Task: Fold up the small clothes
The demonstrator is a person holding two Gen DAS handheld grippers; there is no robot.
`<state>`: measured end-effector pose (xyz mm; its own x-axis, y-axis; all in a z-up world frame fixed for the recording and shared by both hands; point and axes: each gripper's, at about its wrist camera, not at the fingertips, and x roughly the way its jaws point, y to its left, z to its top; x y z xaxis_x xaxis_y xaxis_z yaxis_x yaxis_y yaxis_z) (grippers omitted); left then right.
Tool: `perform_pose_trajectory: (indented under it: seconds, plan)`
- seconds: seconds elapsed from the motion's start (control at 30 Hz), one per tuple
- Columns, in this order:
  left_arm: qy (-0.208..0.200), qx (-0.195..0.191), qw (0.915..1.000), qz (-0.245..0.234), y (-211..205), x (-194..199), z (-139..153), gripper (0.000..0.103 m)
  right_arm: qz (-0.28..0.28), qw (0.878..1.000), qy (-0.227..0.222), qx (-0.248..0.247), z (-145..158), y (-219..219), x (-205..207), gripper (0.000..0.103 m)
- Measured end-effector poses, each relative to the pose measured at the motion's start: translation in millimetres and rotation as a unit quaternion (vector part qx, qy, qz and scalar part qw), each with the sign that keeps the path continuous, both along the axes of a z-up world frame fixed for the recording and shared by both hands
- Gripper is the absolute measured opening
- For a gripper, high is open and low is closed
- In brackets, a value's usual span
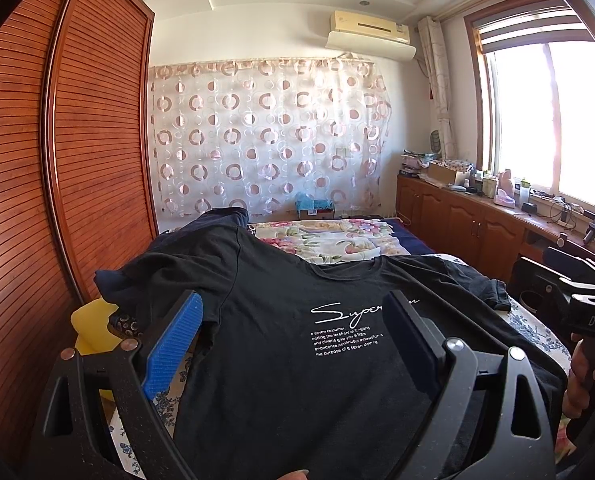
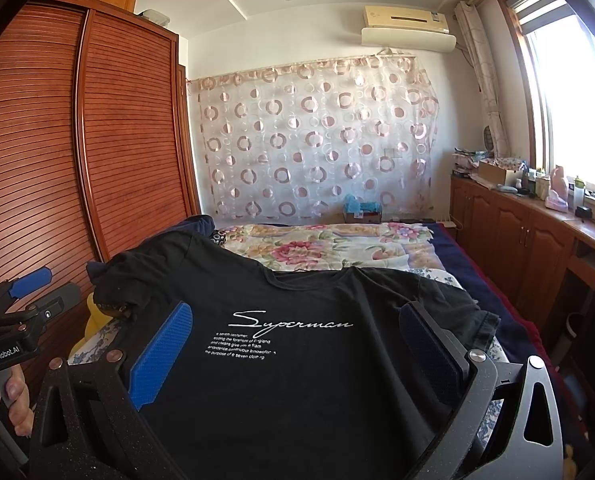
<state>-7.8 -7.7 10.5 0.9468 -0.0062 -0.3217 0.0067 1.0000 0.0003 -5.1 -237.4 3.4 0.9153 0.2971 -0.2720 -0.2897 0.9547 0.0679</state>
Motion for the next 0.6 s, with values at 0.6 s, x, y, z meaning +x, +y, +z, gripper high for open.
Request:
perform_pose_trajectory:
  seconds: [0.6]
  plan:
    - [0.0,0.0,1.0,0.0,0.1,0.1,-0.1,0.092,0.001,1.0,0.001,0.001,0.0,1.4,0.4,0.103]
